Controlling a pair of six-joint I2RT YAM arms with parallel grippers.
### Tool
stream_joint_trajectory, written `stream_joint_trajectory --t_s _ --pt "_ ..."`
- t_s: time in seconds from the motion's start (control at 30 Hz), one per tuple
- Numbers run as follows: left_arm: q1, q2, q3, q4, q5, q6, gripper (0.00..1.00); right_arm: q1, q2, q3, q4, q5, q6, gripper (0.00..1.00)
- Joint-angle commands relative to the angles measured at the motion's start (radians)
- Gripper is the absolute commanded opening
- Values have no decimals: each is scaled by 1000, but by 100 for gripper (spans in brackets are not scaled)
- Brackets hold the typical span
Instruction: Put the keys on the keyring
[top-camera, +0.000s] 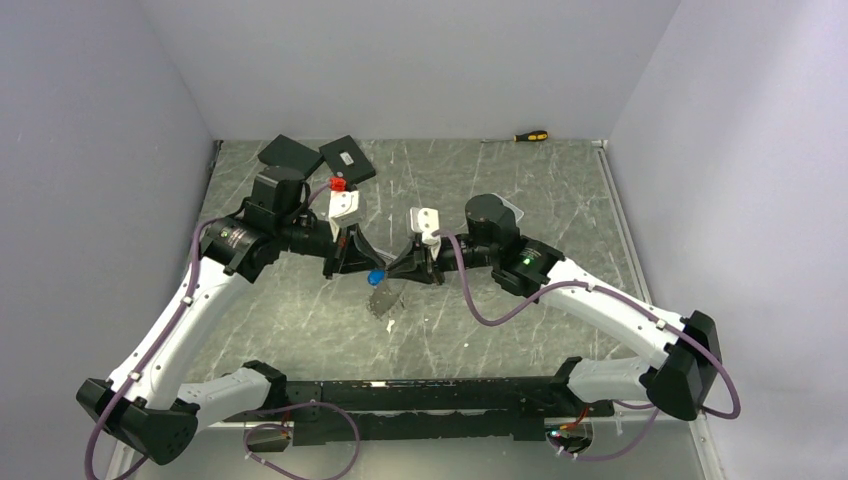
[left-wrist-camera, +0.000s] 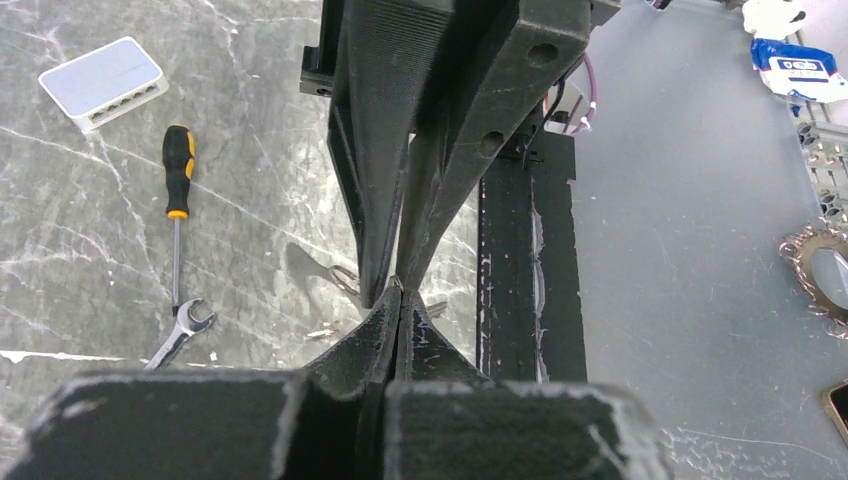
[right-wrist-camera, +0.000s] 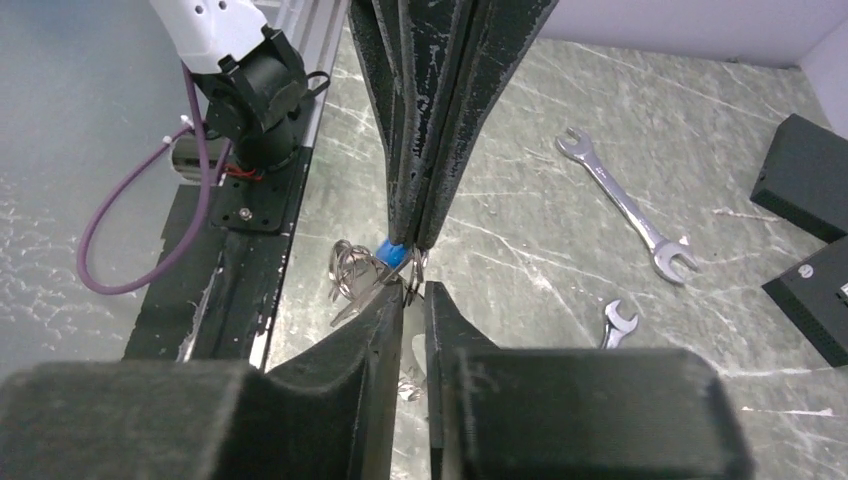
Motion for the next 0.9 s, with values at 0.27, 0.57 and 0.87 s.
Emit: stream_joint_trajectory --t_s 0.27,0.57,0.87 --pt "-4 -32 5 40 15 16 0 10 -8 11 104 23 23 0" --pt "-4 -82 -14 44 -72 -25 0 8 -93 -77 207 184 93 0" --pt "-4 -173 -121 135 -98 -117 0 7 -172 -184 425 365 273 0"
